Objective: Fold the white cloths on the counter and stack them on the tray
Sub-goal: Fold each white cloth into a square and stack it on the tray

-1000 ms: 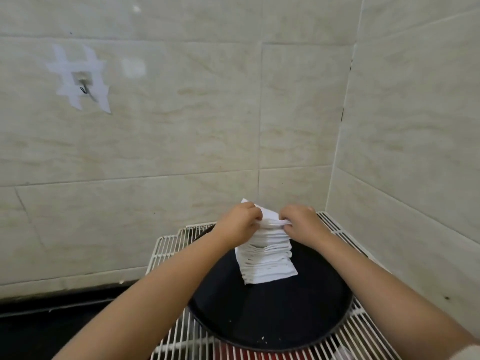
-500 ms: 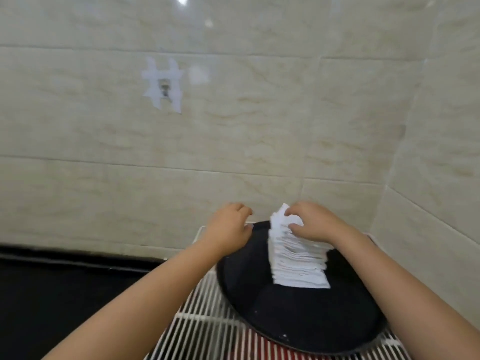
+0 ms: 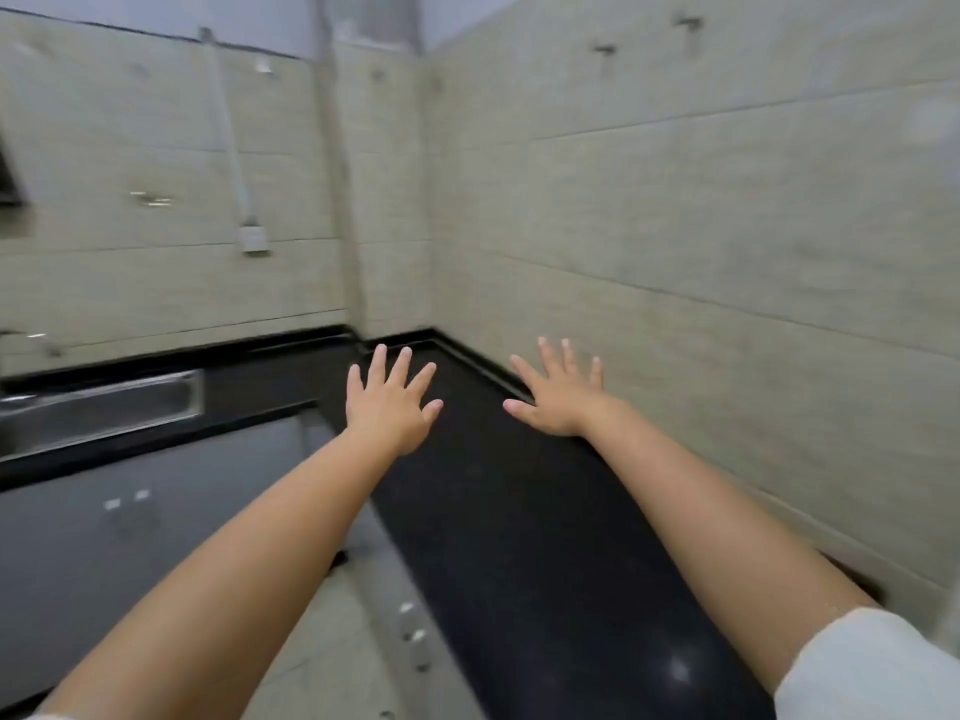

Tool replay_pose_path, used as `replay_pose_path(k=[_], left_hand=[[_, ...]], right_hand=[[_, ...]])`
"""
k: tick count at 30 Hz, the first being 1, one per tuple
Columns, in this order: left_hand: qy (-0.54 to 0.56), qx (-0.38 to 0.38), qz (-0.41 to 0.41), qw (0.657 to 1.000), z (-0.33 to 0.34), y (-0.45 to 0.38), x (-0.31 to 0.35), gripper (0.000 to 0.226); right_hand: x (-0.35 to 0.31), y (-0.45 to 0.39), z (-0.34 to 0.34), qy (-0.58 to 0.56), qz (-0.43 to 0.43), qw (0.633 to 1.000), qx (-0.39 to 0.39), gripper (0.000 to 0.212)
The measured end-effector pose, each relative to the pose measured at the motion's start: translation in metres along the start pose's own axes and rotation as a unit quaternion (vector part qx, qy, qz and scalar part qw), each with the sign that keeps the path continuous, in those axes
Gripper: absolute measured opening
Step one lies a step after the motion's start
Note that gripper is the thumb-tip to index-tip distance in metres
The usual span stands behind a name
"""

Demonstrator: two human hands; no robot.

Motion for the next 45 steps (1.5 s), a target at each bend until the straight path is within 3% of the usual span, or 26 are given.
replay_pose_path(k=[6, 12, 27, 34, 45], left_hand=[[-0.044, -0.010, -0.153, 0.987, -0.016, 0.010, -0.240, 0.055], [-0.060, -0.006, -0.258, 0.964, -0.024, 0.009, -0.422, 0.056], [-0.065, -0.007, -0.447, 0.892, 0.027, -0.087, -0.753, 0.053], [-0.027, -0.031, -0.520, 0.853, 0.064, -0.096, -0.886, 0.052], [0.031, -0.072, -0.526, 0.847, 0.169, -0.121, -1.134, 0.053]], right_hand=[[-0.224, -0.107, -0.023, -0.017, -0.131, 0.991, 0.021, 0.066], [-0.412, -0.191, -0.038, -0.017, -0.246, 0.969, 0.017, 0.068], [-0.756, -0.461, -0.042, 0.008, -0.437, 0.899, 0.022, 0.069], [-0.914, -0.522, -0.008, 0.023, -0.531, 0.847, -0.024, 0.068], [-1.159, -0.626, 0.066, 0.076, -0.553, 0.823, -0.106, 0.065]])
Point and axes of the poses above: each hand's wrist, its own y-axis away from the middle knuckle, its own z-axis out of the palm, x = y × z, the point moved 1 cm from there along -y, towards the middle knuckle, and after that the axes turned 10 degrees about y, right-handed, at the moved point
